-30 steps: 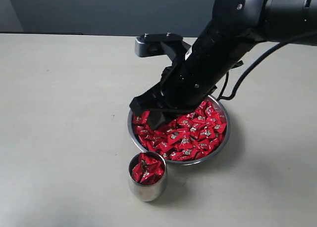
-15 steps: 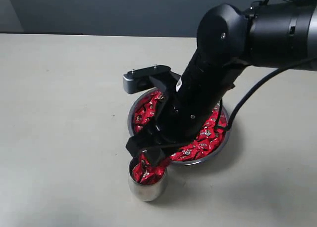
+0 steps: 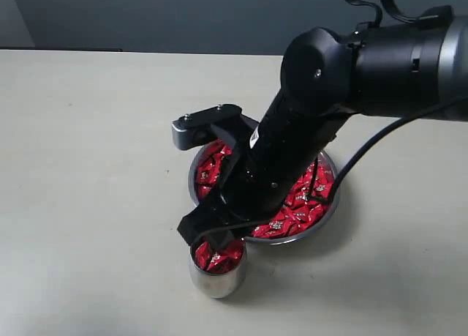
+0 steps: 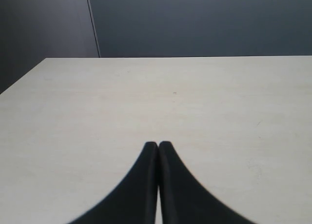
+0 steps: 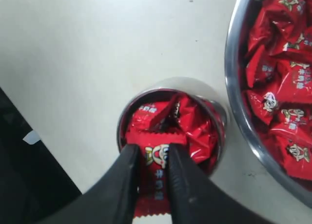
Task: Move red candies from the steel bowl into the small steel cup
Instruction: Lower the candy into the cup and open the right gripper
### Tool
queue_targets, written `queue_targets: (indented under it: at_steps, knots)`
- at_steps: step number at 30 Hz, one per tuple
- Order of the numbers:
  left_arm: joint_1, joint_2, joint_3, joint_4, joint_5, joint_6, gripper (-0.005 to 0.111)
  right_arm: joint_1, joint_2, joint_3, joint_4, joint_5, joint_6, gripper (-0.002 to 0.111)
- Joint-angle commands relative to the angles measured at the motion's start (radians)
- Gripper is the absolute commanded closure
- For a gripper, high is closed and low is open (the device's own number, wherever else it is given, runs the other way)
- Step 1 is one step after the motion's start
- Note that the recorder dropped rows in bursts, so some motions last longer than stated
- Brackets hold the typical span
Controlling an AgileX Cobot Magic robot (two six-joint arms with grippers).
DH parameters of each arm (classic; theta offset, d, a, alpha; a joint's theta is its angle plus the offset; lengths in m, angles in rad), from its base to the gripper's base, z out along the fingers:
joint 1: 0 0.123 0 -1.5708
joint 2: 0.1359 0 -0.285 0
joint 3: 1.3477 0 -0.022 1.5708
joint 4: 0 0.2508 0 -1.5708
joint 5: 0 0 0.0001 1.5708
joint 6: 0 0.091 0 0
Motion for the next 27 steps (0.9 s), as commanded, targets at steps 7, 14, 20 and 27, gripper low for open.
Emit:
queue_targets:
  at_steps: [7,14,20,27]
  knots:
    - [0.001,-0.004,0.004,0.001,-0.002,-0.003,0.106,0.002,0.01,0.0,0.079,-0.005,-0.097,0.109]
    - [0.001,-0.004,0.004,0.001,-0.002,-0.003,0.106,0.002,0.01,0.0,0.079,-0.005,-0.098,0.109]
    - [0.001,-0.004,0.004,0.001,-0.002,-0.003,0.106,0.002,0.01,0.0,0.079,-0.003,-0.1,0.109]
    - [0.001,-0.004,0.004,0.001,-0.002,-0.003,0.106,0.002,0.01,0.0,0.079,-0.003,-0.1,0.109]
